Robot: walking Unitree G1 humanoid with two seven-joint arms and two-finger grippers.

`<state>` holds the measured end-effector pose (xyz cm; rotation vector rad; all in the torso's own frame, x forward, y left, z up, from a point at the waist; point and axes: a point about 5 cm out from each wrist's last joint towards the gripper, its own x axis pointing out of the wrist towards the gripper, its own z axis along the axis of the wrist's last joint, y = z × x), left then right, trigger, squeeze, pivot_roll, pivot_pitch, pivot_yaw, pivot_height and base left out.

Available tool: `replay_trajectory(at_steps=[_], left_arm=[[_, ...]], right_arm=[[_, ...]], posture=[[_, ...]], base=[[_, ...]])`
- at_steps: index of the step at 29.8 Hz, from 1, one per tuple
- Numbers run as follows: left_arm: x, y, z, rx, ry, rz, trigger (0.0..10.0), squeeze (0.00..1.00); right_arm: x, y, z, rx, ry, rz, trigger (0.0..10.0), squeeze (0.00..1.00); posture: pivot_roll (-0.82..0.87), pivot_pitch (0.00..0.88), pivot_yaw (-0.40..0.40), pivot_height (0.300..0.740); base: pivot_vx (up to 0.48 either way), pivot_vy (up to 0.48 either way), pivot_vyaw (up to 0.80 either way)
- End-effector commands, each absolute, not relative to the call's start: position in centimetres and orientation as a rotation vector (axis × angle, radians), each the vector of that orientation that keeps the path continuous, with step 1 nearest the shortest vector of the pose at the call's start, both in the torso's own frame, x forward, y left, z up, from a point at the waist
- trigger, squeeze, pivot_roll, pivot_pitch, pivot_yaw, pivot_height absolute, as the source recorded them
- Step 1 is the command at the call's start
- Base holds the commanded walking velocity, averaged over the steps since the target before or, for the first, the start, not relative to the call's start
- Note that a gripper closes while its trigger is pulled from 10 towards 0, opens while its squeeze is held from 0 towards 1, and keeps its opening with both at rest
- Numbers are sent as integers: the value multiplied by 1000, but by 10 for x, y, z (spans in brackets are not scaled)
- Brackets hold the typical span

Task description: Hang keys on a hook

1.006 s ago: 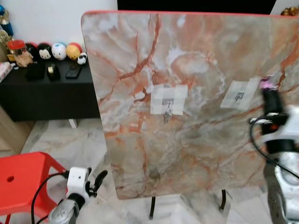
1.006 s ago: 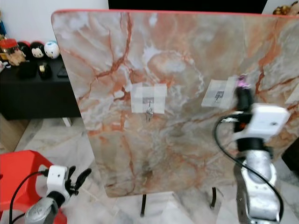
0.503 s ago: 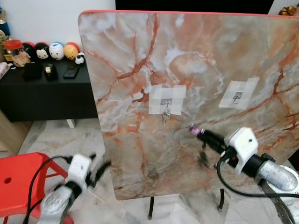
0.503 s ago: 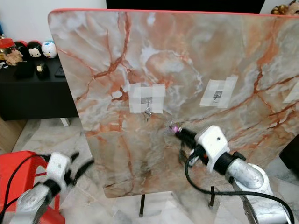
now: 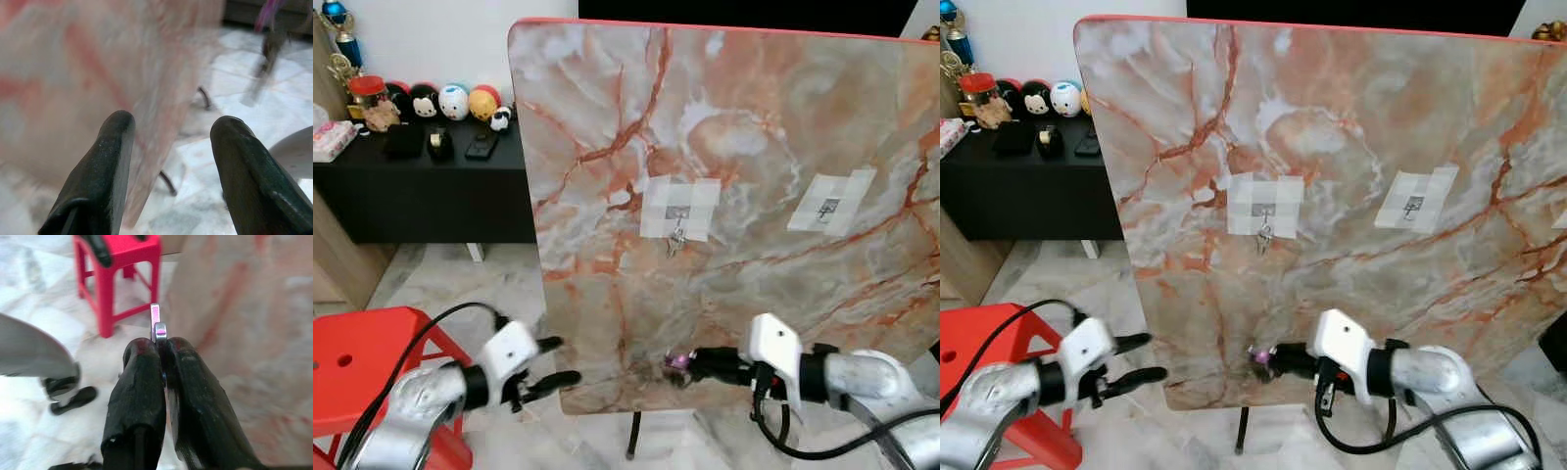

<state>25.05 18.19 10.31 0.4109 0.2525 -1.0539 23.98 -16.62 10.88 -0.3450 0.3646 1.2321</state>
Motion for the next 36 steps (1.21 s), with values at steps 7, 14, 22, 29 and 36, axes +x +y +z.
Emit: replay_trajectory(at_steps=[7,14,22,29,36], left_arm=[[264,152,127,392,201,-1159,10000,0],[273,138,134,338,216,-1221,10000,0],[269,135,129,307,283,-1250,10000,0],[266,131,127,273,317,-1283,10000,0],[266,126,129,254,314,-1297,10000,0]], right_arm=[[243,-156,113,-335,370,1385,10000,0],[255,-153,115,-348,348,1424,10000,0],[266,-148,120,-362,298,1409,10000,0],[279,-142,125,-349,221,1335,10000,0],[279,-138,124,-350,208,1349,10000,0]], posture=[[19,0,-103,740],[18,0,-103,740],[24,0,-105,740],[26,0,-99,740],[27,0,-98,740]], base=[[0,0,0],[0,0,0],[0,0,0],[0,0,0],[0,0,0]])
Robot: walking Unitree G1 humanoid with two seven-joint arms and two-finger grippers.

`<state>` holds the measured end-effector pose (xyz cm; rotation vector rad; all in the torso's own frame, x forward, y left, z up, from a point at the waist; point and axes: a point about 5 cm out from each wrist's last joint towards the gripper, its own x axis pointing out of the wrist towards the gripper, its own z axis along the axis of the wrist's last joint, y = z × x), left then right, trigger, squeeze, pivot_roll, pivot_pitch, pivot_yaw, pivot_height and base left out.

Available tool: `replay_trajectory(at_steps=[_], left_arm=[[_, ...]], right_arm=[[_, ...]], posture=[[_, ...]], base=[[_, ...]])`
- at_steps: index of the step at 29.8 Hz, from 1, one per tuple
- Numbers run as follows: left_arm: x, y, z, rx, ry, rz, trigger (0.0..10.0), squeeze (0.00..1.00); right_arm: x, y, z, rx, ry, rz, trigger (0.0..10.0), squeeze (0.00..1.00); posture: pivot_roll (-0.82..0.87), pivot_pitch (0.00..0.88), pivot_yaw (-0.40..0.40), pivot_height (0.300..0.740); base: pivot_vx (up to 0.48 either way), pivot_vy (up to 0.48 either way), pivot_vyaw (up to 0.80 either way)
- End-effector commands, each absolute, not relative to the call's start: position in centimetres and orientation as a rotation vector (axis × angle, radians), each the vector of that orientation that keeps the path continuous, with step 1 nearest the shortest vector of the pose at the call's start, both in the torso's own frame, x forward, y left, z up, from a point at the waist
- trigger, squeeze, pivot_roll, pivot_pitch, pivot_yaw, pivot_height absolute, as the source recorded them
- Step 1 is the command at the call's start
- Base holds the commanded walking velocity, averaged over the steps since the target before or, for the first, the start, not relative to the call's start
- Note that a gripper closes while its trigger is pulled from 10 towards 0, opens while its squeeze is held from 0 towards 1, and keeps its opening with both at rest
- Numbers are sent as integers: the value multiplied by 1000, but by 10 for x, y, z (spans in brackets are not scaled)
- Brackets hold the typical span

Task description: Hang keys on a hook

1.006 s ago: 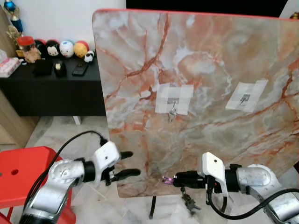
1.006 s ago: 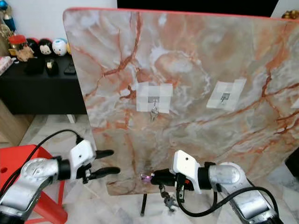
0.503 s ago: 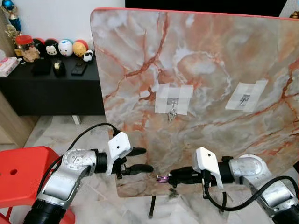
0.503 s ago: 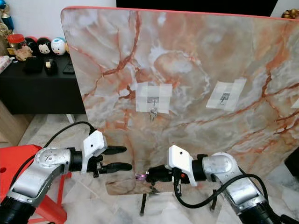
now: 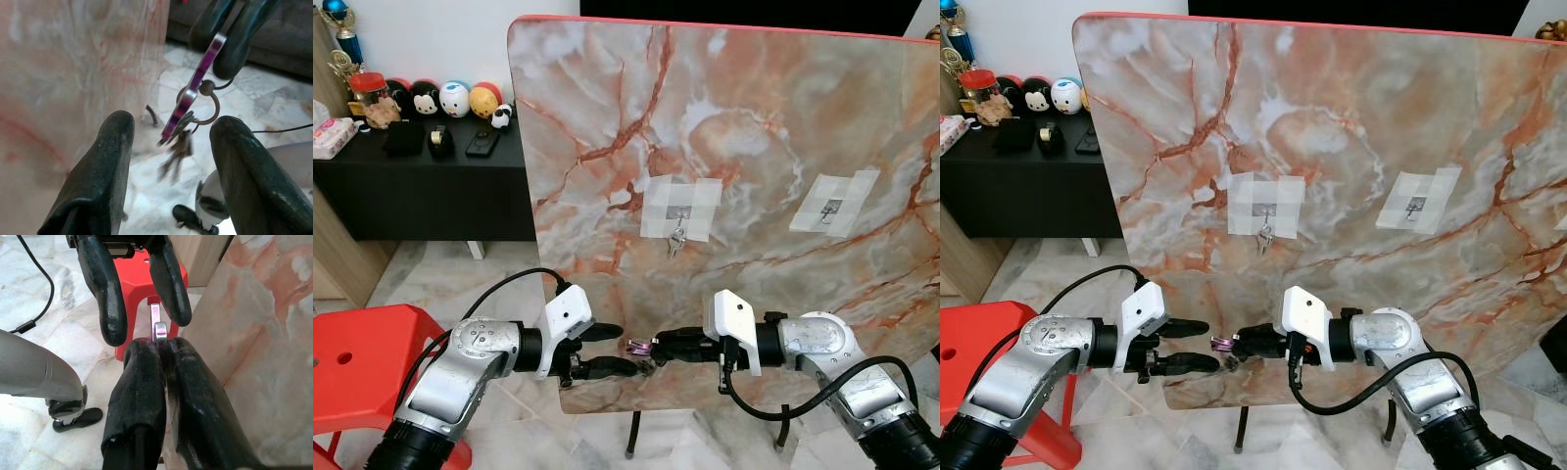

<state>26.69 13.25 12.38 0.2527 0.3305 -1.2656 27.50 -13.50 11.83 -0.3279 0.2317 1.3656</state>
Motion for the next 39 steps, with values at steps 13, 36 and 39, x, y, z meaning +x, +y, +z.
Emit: replay_trajectory(at_steps=[13,36,39], left_arm=[[265,120,130,237,309,-1306,10000,0],[266,123,130,234,325,-1300,0,0],[266,123,130,232,324,-1299,0,0]], right_arm=[[279,-129,125,-328,177,1367,10000,0],[278,-126,126,-329,166,1377,10000,0],[279,-125,125,-335,166,1373,10000,0]], posture=[[33,0,-97,740],[31,0,-95,740],[28,0,-96,740]], base=[[0,0,0],[0,0,0],[0,0,0]])
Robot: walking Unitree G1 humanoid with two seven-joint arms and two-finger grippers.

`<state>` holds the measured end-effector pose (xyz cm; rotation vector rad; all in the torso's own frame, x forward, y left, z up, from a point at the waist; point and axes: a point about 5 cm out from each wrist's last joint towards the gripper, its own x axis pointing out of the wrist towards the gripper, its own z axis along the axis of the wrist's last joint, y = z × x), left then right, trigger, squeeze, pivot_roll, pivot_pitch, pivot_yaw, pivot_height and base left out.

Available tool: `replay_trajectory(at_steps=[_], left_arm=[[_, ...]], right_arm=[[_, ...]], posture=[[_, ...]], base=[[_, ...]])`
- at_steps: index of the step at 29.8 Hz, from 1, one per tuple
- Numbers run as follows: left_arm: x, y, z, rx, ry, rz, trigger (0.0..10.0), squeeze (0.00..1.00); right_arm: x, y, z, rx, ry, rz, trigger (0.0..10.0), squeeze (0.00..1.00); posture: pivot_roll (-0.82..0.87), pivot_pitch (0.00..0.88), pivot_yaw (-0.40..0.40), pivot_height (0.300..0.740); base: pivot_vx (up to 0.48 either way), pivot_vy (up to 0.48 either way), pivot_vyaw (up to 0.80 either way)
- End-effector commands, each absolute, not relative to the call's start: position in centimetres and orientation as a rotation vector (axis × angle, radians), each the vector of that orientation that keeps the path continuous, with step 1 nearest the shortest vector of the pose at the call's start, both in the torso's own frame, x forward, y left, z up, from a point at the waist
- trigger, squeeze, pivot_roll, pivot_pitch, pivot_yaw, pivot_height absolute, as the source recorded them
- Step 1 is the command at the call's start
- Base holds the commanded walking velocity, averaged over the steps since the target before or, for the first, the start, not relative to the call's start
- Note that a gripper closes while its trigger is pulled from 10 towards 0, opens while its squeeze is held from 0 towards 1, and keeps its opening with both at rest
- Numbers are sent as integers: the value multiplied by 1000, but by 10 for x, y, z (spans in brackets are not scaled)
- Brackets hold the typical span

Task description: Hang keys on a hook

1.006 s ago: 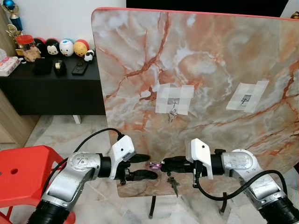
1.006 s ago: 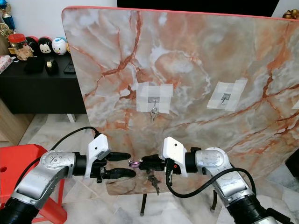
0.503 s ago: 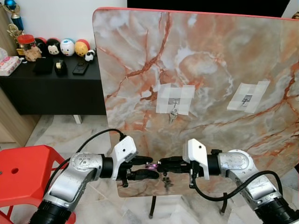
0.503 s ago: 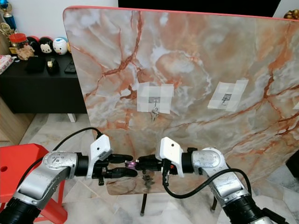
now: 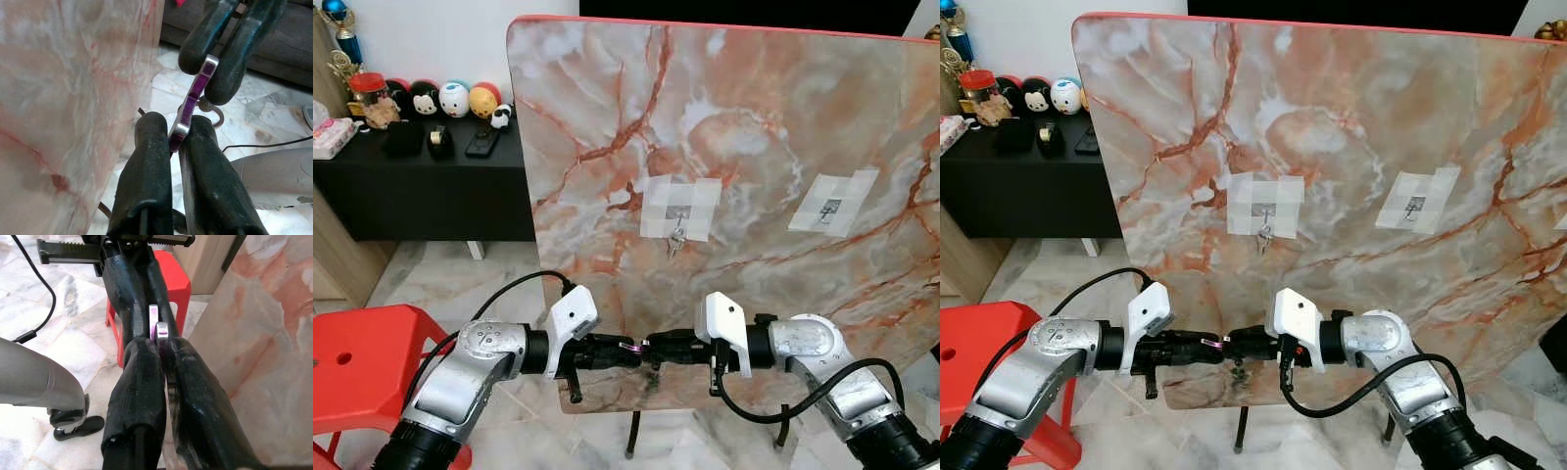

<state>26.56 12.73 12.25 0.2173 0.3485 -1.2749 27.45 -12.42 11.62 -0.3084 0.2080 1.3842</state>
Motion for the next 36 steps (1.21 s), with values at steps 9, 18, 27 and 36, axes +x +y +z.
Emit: replay_trajectory(at_steps=[9,18,27,36], left_arm=[[265,124,131,238,331,-1299,0,0],[263,127,131,237,337,-1307,0,0],[263,128,132,239,335,-1302,0,0],[263,131,130,239,346,-1289,0,0]], right_arm=[[278,-125,125,-338,166,1382,10000,0],[280,-127,127,-349,161,1369,10000,0],[281,-130,128,-361,158,1363,10000,0],[286,-130,139,-369,107,1328,10000,0]], posture=[[28,0,-94,740],[32,0,-92,740],[33,0,-93,740],[28,0,-97,740]], base=[[0,0,0],[0,0,0],[0,0,0],[0,0,0]])
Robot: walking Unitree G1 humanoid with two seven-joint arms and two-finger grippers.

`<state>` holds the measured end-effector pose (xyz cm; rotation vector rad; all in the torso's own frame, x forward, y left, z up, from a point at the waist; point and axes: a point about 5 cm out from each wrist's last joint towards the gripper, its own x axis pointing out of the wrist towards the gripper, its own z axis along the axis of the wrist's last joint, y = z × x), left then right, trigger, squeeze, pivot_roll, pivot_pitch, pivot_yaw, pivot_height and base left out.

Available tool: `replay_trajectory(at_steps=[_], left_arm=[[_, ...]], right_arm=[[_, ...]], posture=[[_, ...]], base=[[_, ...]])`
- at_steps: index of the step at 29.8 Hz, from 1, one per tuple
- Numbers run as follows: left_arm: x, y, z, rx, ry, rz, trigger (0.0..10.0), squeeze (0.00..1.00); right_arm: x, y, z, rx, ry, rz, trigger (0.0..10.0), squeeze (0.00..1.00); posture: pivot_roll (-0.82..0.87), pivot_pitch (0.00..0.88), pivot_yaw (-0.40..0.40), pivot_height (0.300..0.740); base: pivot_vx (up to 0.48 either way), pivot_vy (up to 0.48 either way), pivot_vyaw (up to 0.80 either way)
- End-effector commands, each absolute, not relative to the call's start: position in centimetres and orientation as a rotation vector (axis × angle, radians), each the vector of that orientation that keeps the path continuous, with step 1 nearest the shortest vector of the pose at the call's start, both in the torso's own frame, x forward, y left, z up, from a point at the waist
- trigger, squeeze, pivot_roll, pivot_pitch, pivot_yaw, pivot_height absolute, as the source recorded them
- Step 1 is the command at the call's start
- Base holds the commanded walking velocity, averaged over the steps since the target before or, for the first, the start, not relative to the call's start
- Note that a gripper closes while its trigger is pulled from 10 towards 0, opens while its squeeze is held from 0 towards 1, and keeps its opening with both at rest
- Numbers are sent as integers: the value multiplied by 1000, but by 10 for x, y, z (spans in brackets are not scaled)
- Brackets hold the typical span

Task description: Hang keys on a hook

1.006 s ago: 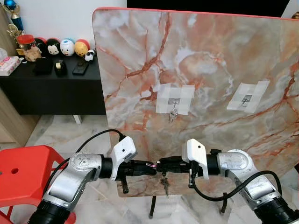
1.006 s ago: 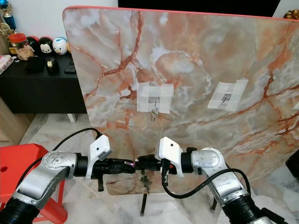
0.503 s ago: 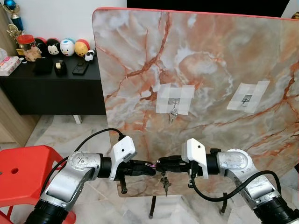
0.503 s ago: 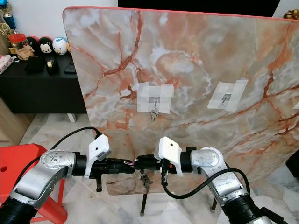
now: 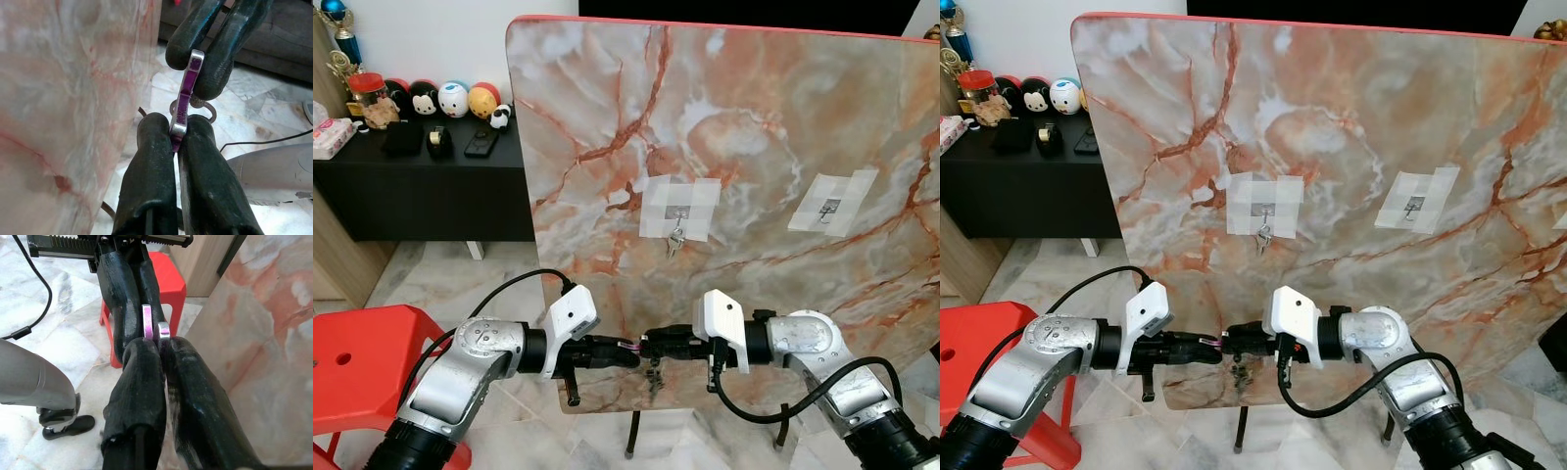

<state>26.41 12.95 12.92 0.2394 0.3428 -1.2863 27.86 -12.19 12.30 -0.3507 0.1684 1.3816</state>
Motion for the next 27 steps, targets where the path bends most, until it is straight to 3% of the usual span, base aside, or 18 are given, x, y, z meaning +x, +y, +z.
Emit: replay_trajectory(at_steps=[1,5,6,18,19,20,27], left_arm=[[262,131,130,239,347,-1289,0,0],[261,130,128,240,354,-1293,0,0],[261,129,128,239,352,-1294,0,0],[260,130,129,240,349,-1304,0,0],[260,130,130,240,349,-1303,0,0],[261,131,131,242,347,-1300,0,0],[258,135,137,243,340,-1339,0,0]], right_arm=[[286,-130,139,-369,104,1327,10000,0],[289,-128,145,-361,74,1312,10000,0],[289,-127,146,-354,74,1320,10000,1000],[294,-131,147,-411,76,1294,10000,1000],[295,-133,148,-415,73,1286,10000,843],[296,-135,148,-427,76,1281,10000,0],[304,-166,147,-515,144,1189,10000,0]], posture=[[28,0,-97,740],[24,0,-97,740],[24,0,-97,740],[24,0,-100,740],[24,0,-100,740],[24,0,-100,740],[26,0,-100,740]], base=[[0,0,0],[0,0,0],[0,0,0],[0,0,0],[0,0,0],[0,0,0],[0,0,0]])
